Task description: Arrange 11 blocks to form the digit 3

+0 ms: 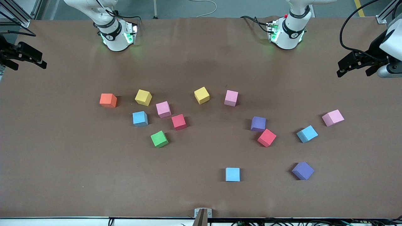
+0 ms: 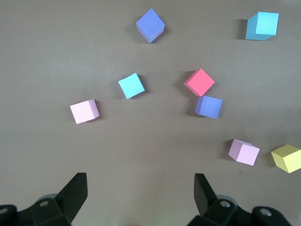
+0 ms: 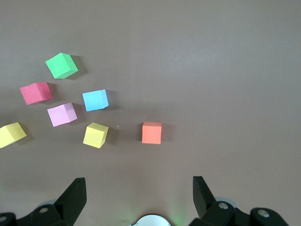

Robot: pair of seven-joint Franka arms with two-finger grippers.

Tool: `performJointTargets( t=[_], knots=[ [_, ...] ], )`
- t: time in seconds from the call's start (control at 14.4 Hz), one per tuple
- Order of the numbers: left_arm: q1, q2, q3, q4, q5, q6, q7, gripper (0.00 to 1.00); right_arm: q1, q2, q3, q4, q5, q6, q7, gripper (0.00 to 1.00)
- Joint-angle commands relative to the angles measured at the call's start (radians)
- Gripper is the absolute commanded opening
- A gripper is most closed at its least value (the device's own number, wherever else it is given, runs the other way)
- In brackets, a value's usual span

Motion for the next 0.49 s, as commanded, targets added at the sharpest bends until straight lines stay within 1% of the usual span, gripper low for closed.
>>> performJointTargets(
  t=[0.0,0.21,0.35,0.42],
  knots=[
    [-0.001,0.002,0.000,0.011,0.023,-0.007,-0.003,1.00,-0.010,-0.016,0.011,-0.005,-0.020,0.007,-0.027,1.00],
    [-0.004,0.010,-0.002,0.022,0.045,-0.006,0.001,1.00,-0.010,-0.016,0.011,-0.006,-0.020,0.000,-0.024,1.00],
    [-0.009,0.037,-0.003,0.049,0.066,-0.006,0.006,1.00,-0.010,-0.014,0.008,-0.005,-0.017,-0.004,-0.019,1.00],
    [-0.009,0.040,-0.005,0.048,0.065,-0.006,0.011,1.00,-0.010,-0.013,0.008,-0.005,-0.012,-0.007,-0.014,1.00]
  ],
)
